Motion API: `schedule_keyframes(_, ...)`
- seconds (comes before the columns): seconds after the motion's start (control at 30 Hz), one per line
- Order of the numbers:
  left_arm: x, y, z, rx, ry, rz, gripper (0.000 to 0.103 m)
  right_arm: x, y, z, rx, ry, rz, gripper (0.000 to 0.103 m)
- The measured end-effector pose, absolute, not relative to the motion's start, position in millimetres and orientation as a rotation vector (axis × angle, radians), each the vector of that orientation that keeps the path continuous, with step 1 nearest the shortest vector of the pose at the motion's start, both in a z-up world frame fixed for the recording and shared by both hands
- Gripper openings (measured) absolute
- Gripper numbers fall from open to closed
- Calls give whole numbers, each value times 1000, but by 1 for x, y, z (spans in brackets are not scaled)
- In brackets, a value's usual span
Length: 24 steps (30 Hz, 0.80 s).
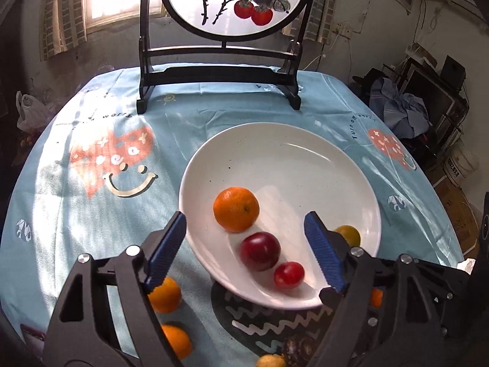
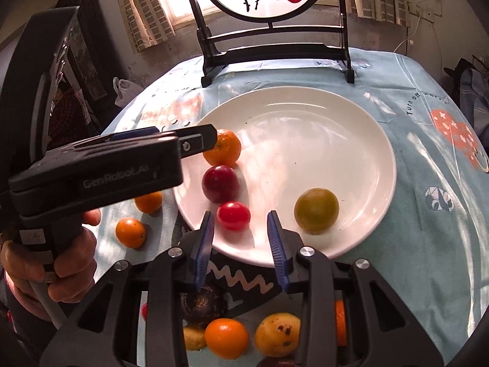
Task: Organize fruits
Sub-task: 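Release the orange and red tomato onto the white plate with both tools, then grasp a red tomato with the left tool while the right tool grasps another red tomato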
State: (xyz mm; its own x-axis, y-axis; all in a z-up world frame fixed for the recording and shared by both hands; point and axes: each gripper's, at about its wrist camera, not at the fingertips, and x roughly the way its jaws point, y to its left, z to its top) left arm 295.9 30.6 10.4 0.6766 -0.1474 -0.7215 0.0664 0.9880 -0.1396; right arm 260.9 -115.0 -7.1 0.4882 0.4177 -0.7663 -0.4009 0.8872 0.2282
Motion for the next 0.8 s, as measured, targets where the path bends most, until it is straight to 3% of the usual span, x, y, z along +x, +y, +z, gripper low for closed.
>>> schedule_keyframes(0.17,240,29,21,-107,770,-128,92,225,-132,9,46,888,496,36)
schedule_keyframes(0.27,200,31,15,-110,752,-127,95,192,-160,13,99,839,455,42)
schedule_keyframes(0.53,118,30,-33,-97,815,-94,98,119,-216,-16,99,814,373,49)
schedule_keyframes(0.8,96,18,-49,-41,804,-163,98,107,-216,-44,37,866,341,49)
